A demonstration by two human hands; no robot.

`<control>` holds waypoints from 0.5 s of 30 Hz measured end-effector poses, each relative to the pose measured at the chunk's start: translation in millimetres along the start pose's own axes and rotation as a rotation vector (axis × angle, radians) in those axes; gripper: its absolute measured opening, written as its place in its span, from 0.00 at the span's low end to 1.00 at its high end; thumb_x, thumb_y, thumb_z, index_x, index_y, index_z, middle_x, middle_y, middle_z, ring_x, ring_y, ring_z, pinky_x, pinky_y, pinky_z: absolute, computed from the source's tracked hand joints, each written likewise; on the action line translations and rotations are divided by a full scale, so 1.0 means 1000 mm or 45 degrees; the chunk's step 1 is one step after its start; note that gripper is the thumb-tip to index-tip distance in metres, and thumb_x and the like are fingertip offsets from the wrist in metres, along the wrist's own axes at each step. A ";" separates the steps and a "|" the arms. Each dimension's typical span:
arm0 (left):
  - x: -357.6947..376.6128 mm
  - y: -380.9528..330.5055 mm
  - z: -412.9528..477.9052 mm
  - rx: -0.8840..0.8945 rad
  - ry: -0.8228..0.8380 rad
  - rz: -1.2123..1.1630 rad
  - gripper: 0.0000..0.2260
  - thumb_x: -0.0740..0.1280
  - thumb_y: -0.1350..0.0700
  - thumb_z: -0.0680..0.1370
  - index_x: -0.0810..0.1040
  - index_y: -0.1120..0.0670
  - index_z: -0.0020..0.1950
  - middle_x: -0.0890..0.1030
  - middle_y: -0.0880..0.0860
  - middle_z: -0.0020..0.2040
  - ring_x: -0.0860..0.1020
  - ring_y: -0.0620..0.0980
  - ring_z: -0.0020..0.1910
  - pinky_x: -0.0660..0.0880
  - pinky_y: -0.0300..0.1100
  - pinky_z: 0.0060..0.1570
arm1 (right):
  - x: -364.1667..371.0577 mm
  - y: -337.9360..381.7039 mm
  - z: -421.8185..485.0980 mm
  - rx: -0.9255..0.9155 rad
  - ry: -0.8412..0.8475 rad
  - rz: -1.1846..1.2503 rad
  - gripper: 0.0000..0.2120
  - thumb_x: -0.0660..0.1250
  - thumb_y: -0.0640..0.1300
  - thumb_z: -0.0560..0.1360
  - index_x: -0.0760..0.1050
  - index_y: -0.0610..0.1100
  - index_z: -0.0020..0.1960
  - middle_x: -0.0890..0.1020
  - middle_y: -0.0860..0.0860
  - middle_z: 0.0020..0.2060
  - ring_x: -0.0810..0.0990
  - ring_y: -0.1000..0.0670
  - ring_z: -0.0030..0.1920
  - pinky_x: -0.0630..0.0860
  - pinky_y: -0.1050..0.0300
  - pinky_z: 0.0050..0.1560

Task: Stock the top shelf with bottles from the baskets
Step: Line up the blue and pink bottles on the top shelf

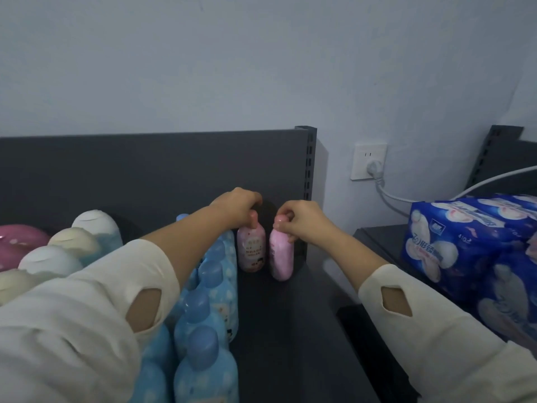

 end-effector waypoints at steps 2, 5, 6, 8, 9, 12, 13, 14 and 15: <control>-0.003 0.003 -0.002 0.017 -0.042 -0.047 0.18 0.67 0.54 0.75 0.72 0.53 0.64 0.77 0.54 0.56 0.77 0.55 0.53 0.76 0.48 0.50 | 0.000 0.003 -0.002 0.025 -0.014 0.051 0.09 0.72 0.42 0.73 0.76 0.39 0.49 0.82 0.42 0.41 0.80 0.56 0.27 0.76 0.67 0.28; -0.008 0.008 -0.005 -0.003 -0.093 -0.080 0.16 0.69 0.52 0.75 0.74 0.54 0.61 0.78 0.54 0.54 0.77 0.54 0.52 0.77 0.51 0.52 | 0.006 0.012 -0.001 0.020 -0.082 -0.060 0.12 0.74 0.48 0.70 0.75 0.42 0.44 0.81 0.47 0.35 0.78 0.59 0.28 0.73 0.67 0.28; -0.010 0.009 -0.007 -0.015 -0.096 -0.082 0.14 0.69 0.52 0.75 0.75 0.54 0.59 0.78 0.53 0.53 0.78 0.53 0.51 0.77 0.51 0.52 | 0.009 0.016 -0.001 0.021 -0.110 -0.120 0.13 0.74 0.50 0.70 0.74 0.43 0.42 0.80 0.49 0.33 0.78 0.58 0.29 0.73 0.66 0.30; -0.012 0.010 -0.011 -0.030 -0.095 -0.082 0.12 0.68 0.52 0.75 0.76 0.54 0.56 0.78 0.53 0.52 0.78 0.52 0.49 0.77 0.51 0.51 | 0.018 0.024 0.000 0.035 -0.119 -0.131 0.14 0.74 0.51 0.69 0.72 0.44 0.39 0.82 0.49 0.31 0.81 0.55 0.30 0.79 0.58 0.36; -0.013 0.010 -0.014 -0.032 -0.092 -0.080 0.11 0.68 0.52 0.76 0.77 0.54 0.55 0.79 0.53 0.51 0.78 0.52 0.49 0.77 0.51 0.51 | 0.022 0.028 0.000 0.046 -0.116 -0.115 0.13 0.73 0.51 0.69 0.71 0.45 0.38 0.82 0.48 0.31 0.82 0.52 0.30 0.81 0.54 0.39; -0.014 0.014 -0.022 -0.036 -0.088 -0.065 0.09 0.67 0.54 0.76 0.78 0.55 0.54 0.79 0.53 0.51 0.78 0.53 0.50 0.77 0.51 0.52 | 0.027 0.039 -0.003 0.051 -0.051 -0.121 0.12 0.71 0.51 0.70 0.71 0.45 0.40 0.83 0.45 0.35 0.84 0.48 0.32 0.82 0.52 0.40; -0.015 0.015 -0.024 -0.038 -0.085 -0.064 0.09 0.67 0.55 0.76 0.78 0.54 0.55 0.79 0.53 0.51 0.78 0.52 0.50 0.77 0.50 0.52 | 0.027 0.041 -0.005 0.040 -0.010 -0.114 0.12 0.71 0.50 0.71 0.72 0.44 0.43 0.83 0.45 0.37 0.84 0.47 0.33 0.82 0.51 0.40; -0.015 0.017 -0.027 -0.039 -0.086 -0.065 0.09 0.66 0.55 0.76 0.78 0.54 0.55 0.79 0.52 0.51 0.77 0.52 0.50 0.77 0.49 0.52 | 0.026 0.042 -0.005 0.029 0.028 -0.088 0.10 0.70 0.49 0.72 0.73 0.43 0.46 0.82 0.44 0.38 0.84 0.47 0.33 0.82 0.51 0.40; -0.016 0.018 -0.030 -0.037 -0.092 -0.068 0.09 0.66 0.56 0.76 0.78 0.54 0.55 0.79 0.51 0.51 0.77 0.51 0.50 0.76 0.47 0.52 | 0.025 0.042 -0.005 0.020 0.064 -0.053 0.08 0.69 0.46 0.72 0.74 0.42 0.47 0.82 0.44 0.39 0.84 0.47 0.33 0.83 0.50 0.40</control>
Point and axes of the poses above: each hand's wrist, its own z-axis towards the middle knuckle, its own x-axis out of the palm, y = z × x, the point moved 1 cm from there along z, towards the middle knuckle
